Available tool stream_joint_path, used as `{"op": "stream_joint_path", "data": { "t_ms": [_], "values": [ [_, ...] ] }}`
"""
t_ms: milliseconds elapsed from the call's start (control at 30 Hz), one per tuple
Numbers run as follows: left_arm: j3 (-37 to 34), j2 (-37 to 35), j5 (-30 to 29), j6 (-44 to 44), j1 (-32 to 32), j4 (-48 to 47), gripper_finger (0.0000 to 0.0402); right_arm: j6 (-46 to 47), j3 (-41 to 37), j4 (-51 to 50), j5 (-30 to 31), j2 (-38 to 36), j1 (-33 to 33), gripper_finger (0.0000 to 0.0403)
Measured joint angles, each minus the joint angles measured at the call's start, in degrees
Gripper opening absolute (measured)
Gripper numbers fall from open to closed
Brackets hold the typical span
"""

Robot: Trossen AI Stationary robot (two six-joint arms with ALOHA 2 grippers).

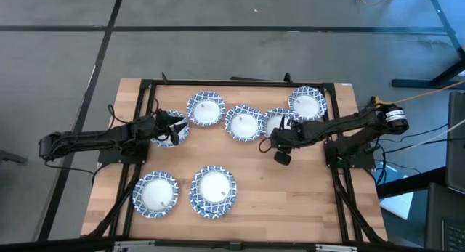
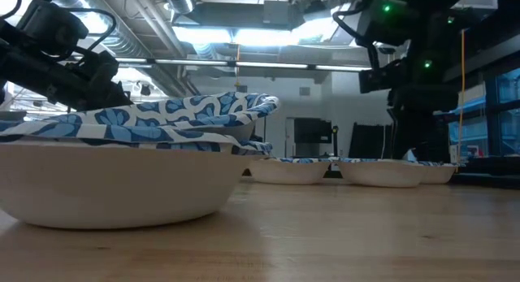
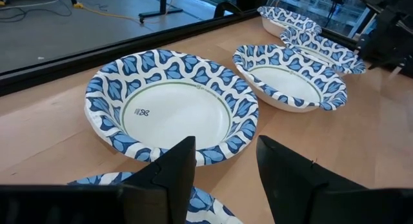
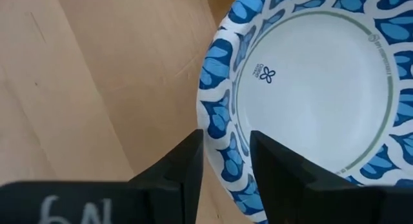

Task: Nest bowls inside each other
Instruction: Stack the blue patterned bowl on the stacked blue patterned bowls

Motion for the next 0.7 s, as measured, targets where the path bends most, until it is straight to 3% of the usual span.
{"op": "stream_joint_path", "data": {
  "t_ms": [700],
  "values": [
    [0.00, 0.00, 0.02, 0.00, 0.00, -0.02, 0.0160, -0.10, 0.00, 0.37, -3.43, 0.09, -1.37, 0.0129]
  ]
}}
